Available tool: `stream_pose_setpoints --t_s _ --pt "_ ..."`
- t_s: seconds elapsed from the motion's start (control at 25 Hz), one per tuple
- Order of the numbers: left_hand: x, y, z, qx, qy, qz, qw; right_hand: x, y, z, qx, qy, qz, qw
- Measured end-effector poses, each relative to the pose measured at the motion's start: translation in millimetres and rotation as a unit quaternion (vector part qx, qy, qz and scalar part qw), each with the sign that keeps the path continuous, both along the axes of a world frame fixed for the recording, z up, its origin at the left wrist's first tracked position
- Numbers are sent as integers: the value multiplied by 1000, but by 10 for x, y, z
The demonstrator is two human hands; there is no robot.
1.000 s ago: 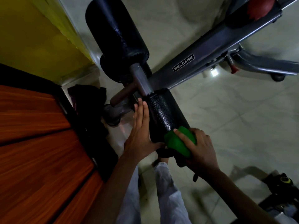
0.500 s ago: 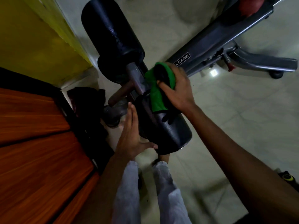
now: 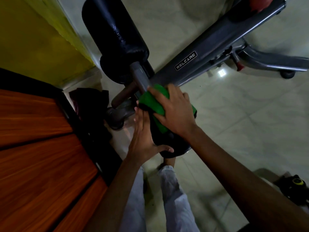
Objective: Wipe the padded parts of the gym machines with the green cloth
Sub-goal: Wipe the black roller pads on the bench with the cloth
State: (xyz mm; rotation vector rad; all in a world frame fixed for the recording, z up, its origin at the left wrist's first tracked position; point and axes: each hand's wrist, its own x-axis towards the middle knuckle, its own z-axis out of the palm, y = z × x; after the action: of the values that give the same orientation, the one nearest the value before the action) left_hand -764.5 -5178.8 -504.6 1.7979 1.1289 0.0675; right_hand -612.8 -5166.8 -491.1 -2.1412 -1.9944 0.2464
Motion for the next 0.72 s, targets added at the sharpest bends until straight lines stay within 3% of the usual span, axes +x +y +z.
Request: stream_pose_setpoints --t_s 0.2,0.28,0.56,0.72 --pt "-9 26 38 1 -12 28 1000 70 -1201 15 -22 -5 25 999" --pt "-24 27 33 12 -18 22 1000 120 -1324 34 -23 -1 19 1000" --pt "-57 41 -29 -18 -2 18 1000 -91 11 -21 22 -25 4 999" --pt "-40 47 41 -4 -4 9 1000 -23 472 -4 -13 91 -64 994"
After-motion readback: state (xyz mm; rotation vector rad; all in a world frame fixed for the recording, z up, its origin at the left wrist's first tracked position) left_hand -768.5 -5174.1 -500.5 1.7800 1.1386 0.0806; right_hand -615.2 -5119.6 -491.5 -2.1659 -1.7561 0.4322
